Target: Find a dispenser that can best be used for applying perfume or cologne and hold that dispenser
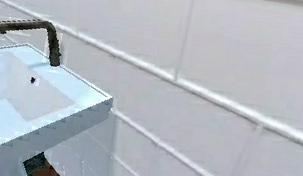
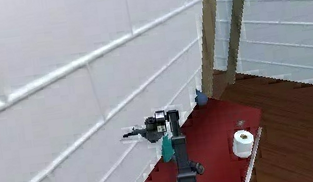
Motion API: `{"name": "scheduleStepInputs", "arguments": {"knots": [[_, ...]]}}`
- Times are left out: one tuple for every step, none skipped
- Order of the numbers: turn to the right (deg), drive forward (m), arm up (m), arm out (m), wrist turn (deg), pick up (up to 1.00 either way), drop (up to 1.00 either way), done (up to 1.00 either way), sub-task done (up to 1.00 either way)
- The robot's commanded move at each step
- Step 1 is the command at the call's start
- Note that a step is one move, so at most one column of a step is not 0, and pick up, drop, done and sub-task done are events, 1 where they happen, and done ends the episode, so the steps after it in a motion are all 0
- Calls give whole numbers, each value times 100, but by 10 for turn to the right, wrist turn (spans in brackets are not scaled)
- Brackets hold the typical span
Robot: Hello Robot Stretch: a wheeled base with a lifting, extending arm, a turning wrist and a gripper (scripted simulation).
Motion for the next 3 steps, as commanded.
{"name": "scheduleStepInputs", "arguments": {"knots": [[0, 0, 0, 0, 450, 0, 0, 0, 0], [0, 0, 0, 0, 90, 0, 0, 0, 0], [0, 0, -30, 0, 0, 0, 0, 0, 0]]}}
